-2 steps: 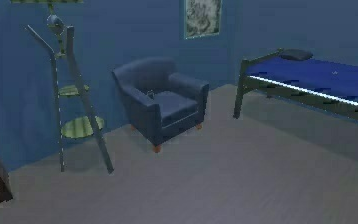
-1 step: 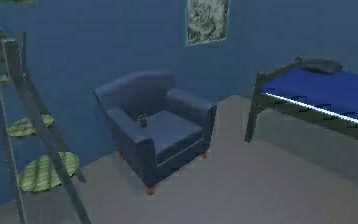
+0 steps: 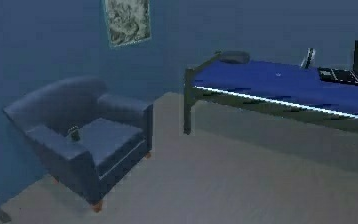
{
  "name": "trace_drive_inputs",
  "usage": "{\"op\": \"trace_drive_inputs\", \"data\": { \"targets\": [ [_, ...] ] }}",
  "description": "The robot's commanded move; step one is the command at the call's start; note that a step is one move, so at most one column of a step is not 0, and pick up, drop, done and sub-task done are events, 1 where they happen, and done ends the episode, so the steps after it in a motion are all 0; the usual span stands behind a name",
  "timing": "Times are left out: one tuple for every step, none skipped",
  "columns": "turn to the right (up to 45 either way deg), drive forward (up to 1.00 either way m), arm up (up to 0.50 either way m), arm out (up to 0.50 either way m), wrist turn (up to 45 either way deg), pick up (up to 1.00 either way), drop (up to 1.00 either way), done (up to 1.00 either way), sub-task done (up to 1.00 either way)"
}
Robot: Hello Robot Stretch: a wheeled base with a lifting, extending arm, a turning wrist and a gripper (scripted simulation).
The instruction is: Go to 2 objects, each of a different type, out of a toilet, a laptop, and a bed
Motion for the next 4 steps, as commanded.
{"op": "trace_drive_inputs", "data": {
  "targets": [
    [0.0, 0.55, 0.00, 0.00, 0.0, 0.00, 0.00, 0.00, 0.00],
    [45.0, 0.00, 0.00, 0.00, 0.0, 0.00, 0.00, 0.00, 0.00],
    [12.0, 0.00, 0.00, 0.00, 0.0, 0.00, 0.00, 0.00, 0.00],
    [0.0, 0.90, 0.00, 0.00, 0.0, 0.00, 0.00, 0.00, 0.00]
  ]
}}
